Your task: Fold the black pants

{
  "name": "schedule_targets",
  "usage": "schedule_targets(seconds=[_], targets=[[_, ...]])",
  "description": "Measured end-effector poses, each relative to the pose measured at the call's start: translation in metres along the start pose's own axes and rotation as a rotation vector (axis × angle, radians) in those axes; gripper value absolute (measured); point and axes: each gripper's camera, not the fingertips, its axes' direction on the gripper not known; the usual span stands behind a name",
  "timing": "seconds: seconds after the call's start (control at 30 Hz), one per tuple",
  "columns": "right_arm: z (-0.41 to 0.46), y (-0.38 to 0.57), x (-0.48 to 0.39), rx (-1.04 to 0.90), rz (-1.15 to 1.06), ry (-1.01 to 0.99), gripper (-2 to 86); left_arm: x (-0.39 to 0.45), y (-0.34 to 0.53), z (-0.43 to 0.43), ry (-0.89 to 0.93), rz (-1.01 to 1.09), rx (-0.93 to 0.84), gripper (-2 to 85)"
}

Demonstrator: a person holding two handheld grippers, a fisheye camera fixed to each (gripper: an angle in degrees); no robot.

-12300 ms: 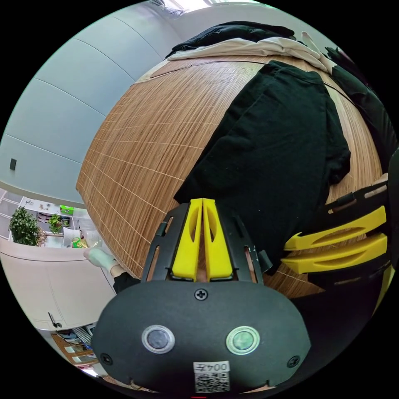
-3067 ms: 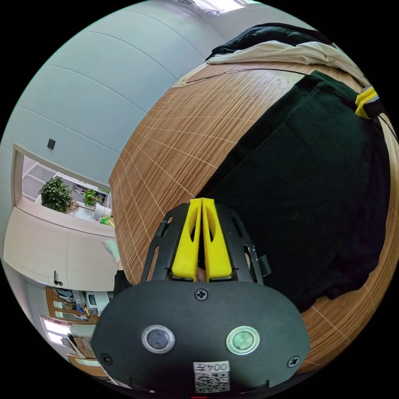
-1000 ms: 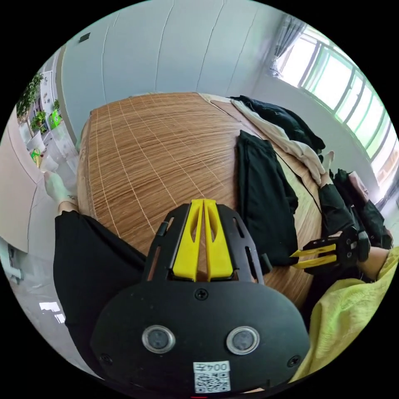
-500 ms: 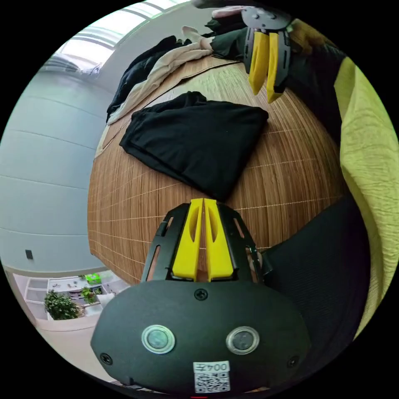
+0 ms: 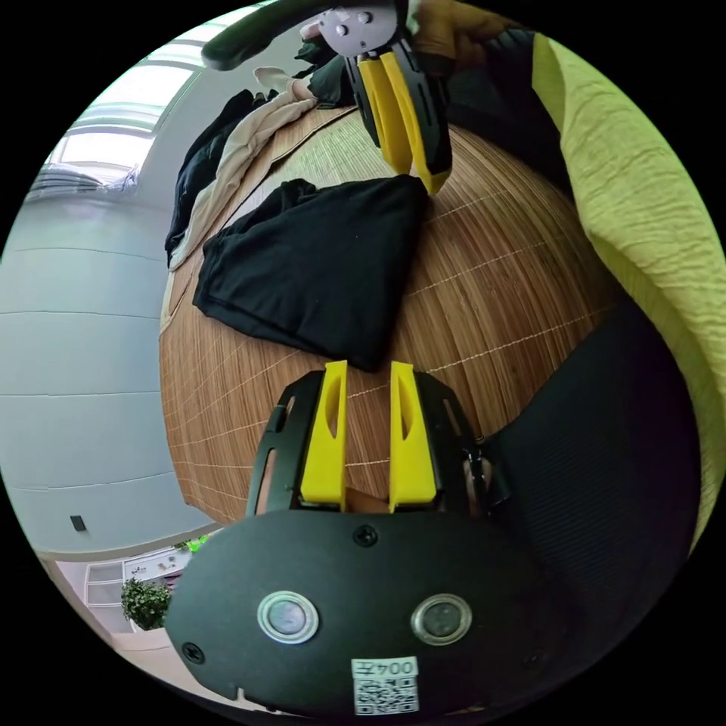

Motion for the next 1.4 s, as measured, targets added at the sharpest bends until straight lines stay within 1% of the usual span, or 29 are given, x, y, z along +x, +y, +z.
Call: schedule_targets(seconds=[0.07, 0.17, 0.27, 0.37, 0.43, 0.5, 0.63, 0.8, 0.9, 1.0, 1.17, 1.27, 1.33, 1.4], targets=[[-0.001, -0.002, -0.001, 0.006, 0.002, -0.031, 4.6, 0.003, -0.003, 0.005, 0.08, 0.023, -0.018, 4.4], [0.005, -0.004, -0.006, -0.049, -0.016, -0.04, 3.6, 0.005, -0.004, 0.005, 0.069, 0.012, -0.03, 4.0], [-0.014, 0.005, -0.011, -0.008, -0.003, -0.036, 4.4, 0.005, 0.001, -0.005, 0.012, -0.005, -0.027, 4.9], [-0.042, 0.022, -0.027, 0.112, -0.042, 0.034, 6.6, 0.005, 0.003, -0.021, -0.029, -0.017, 0.025, 6.9], [-0.05, 0.03, -0.054, 0.172, -0.147, 0.1, 7.8, 0.011, -0.002, -0.025, -0.069, 0.013, 0.046, 7.8], [-0.044, 0.029, -0.078, 0.154, -0.235, 0.189, 8.9, 0.021, -0.009, -0.025, -0.107, 0.073, 0.065, 8.5], [-0.021, 0.026, -0.121, 0.095, -0.388, 0.394, 9.8, 0.029, -0.018, -0.018, -0.092, 0.167, 0.074, 9.1], [-0.006, 0.029, -0.145, 0.058, -0.492, 0.513, 10.2, 0.024, -0.025, -0.001, -0.034, 0.282, 0.055, 9.5], [0.005, 0.034, -0.15, 0.022, -0.555, 0.56, 9.4, 0.009, -0.025, 0.003, 0.022, 0.269, 0.06, 9.4], [0.009, 0.038, -0.149, 0.029, -0.575, 0.608, 7.4, -0.004, -0.026, 0.007, 0.061, 0.248, 0.06, 9.4], [0.005, 0.042, -0.134, 0.049, -0.539, 0.547, 6.1, -0.028, -0.028, 0.013, 0.122, 0.203, 0.051, 9.3], [-0.003, 0.048, -0.116, 0.087, -0.476, 0.475, 5.5, -0.043, -0.029, 0.017, 0.164, 0.162, 0.039, 8.2], [-0.012, 0.055, -0.1, 0.13, -0.427, 0.431, 5.2, -0.053, -0.031, 0.021, 0.142, 0.109, 0.017, 6.3], [-0.018, 0.06, -0.088, 0.168, -0.391, 0.411, 5.2, -0.056, -0.032, 0.023, 0.119, 0.116, 0.015, 4.7]])
